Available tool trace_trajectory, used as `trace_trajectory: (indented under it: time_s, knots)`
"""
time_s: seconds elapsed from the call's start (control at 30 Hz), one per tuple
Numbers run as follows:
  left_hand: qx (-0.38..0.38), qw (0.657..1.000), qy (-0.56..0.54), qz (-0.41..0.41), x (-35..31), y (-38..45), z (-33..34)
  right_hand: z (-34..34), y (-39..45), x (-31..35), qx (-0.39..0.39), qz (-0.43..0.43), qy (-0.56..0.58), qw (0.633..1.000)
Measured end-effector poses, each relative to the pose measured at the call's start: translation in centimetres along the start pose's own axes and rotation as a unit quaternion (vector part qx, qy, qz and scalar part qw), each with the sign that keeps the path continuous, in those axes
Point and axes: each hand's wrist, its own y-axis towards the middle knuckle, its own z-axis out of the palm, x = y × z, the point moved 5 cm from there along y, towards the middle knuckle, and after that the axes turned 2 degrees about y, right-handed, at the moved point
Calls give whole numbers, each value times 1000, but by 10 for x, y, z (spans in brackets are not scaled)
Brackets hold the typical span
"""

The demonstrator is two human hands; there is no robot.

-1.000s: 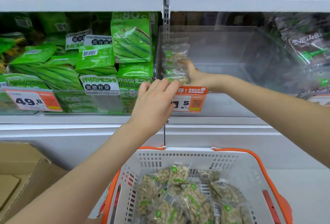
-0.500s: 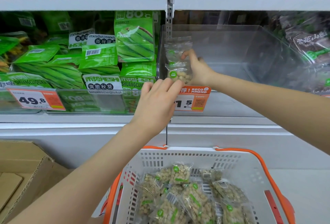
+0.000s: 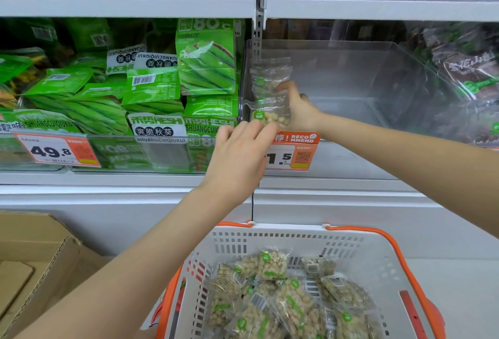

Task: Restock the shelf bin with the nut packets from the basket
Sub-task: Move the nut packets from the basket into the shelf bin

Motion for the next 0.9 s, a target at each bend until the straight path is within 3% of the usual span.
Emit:
trace_trajectory:
  time_s: [0.23,0.37,0.5,0.63,0.7,0.8,0.9]
  knots:
    - [22,999,-25,4,4,-2,0,-5,-2,-3,-7,0,26,1000]
    - [63,990,-123,-33,11,-2,-5,-28,-14,-3,-54,-4,41,998]
    - [7,972,-223,-70,18,-6,-20,-64,-57,6,-178,-61,29,982]
    - [-37,973,-211,-87,13,-23,-31,-80,-133,5,-353,-138,61,923]
    - [-46,967,-229,-100,4,-35,-29,-65,-171,-7,-390,-155,75,905]
    - [18,956,-260,-133,-19,-65,3,-7,-212,-49,-339,-95,82,932]
    - [238,942,-195,-131,-40,-118,63,73,-238,-103,-176,18,37,984]
